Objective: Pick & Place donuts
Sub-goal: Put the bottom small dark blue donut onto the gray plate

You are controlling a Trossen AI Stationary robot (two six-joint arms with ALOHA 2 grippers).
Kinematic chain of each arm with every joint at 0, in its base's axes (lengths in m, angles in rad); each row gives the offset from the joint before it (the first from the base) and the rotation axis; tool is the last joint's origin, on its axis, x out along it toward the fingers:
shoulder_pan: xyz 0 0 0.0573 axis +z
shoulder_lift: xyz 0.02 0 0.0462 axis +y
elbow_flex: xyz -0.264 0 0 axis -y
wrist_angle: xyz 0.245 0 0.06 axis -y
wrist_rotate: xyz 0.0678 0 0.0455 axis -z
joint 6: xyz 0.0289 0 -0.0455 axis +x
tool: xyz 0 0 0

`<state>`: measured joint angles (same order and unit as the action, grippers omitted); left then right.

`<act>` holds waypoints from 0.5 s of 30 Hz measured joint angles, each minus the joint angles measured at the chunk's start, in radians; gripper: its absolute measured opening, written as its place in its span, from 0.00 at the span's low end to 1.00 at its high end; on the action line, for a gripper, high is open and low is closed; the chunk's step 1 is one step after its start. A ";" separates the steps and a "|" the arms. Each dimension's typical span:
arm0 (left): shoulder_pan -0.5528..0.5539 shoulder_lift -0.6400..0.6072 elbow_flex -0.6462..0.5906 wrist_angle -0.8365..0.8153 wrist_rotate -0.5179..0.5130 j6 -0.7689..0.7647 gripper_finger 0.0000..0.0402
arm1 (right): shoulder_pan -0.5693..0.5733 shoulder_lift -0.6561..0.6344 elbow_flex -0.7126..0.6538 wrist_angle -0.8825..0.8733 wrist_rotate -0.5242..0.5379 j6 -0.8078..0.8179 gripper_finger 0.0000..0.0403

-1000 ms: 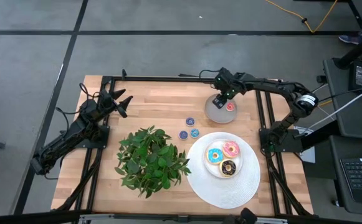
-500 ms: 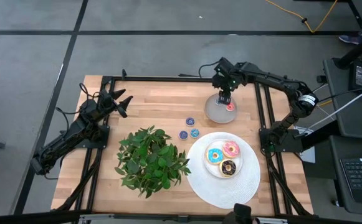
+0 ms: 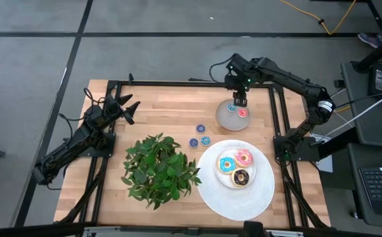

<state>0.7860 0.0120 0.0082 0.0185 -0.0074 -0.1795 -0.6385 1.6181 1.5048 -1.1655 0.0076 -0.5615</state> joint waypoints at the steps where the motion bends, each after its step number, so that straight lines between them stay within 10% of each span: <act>1: 0.000 0.000 0.000 0.000 0.000 0.000 0.67 | 0.015 0.000 0.012 0.000 -0.001 -0.001 0.43; 15: 0.000 0.000 0.000 0.000 0.000 0.000 0.67 | 0.259 0.127 0.132 -0.001 -0.002 0.002 0.43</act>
<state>0.7864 0.0120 0.0082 0.0185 -0.0073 -0.1791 -0.3794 1.7454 1.6372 -1.1664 0.0057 -0.5591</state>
